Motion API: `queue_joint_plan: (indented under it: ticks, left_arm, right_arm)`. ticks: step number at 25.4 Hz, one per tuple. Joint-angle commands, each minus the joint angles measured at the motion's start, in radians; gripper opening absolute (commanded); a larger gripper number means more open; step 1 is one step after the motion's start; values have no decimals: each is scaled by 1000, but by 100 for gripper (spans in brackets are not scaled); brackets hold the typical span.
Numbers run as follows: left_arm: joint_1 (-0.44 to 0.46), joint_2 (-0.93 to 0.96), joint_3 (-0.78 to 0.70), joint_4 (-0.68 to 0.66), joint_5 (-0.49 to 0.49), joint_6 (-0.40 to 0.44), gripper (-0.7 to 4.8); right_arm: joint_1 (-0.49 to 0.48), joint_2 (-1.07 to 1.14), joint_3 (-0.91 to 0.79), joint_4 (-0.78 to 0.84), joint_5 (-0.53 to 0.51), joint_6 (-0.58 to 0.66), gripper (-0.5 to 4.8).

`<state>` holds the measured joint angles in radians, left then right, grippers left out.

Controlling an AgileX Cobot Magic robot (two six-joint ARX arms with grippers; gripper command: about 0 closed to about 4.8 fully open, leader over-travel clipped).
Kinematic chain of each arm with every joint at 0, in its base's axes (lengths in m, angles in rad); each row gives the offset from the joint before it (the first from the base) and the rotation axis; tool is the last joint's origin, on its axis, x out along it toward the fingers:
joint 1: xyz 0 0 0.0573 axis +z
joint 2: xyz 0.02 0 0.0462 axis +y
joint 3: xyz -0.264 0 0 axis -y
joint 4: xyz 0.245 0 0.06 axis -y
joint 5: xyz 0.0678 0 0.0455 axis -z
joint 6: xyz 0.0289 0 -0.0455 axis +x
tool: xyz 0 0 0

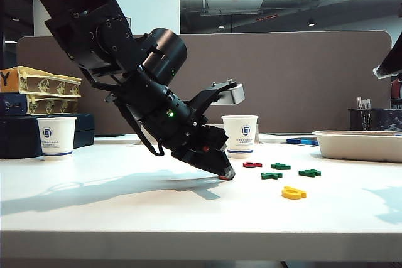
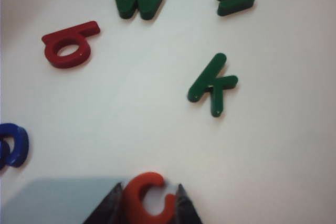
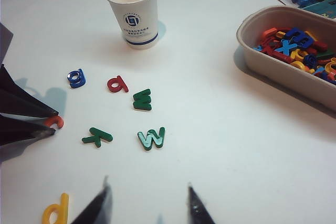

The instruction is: Pick up the letter "c" and put it in the paper cup.

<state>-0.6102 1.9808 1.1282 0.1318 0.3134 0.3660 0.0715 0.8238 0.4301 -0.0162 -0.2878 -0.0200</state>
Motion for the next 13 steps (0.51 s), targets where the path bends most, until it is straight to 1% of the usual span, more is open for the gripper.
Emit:
queue_joint_plan:
  ticks: [1, 9, 12, 13]
  left_arm:
    - [-2, 5, -1, -26, -7, 0, 111]
    - [-2, 5, -1, -26, -23, 0, 110]
    - [-2, 5, 0, -26, -26, 0, 88]
    - [-2, 5, 2, -26, -26, 0, 88]
  right_arm:
    - [-1, -1, 4, 13, 1, -3, 180]
    - [-1, -1, 4, 13, 1, -3, 180]
    - [-1, -1, 4, 12, 1, -3, 180]
    - [-1, -1, 4, 12, 1, -3, 180]
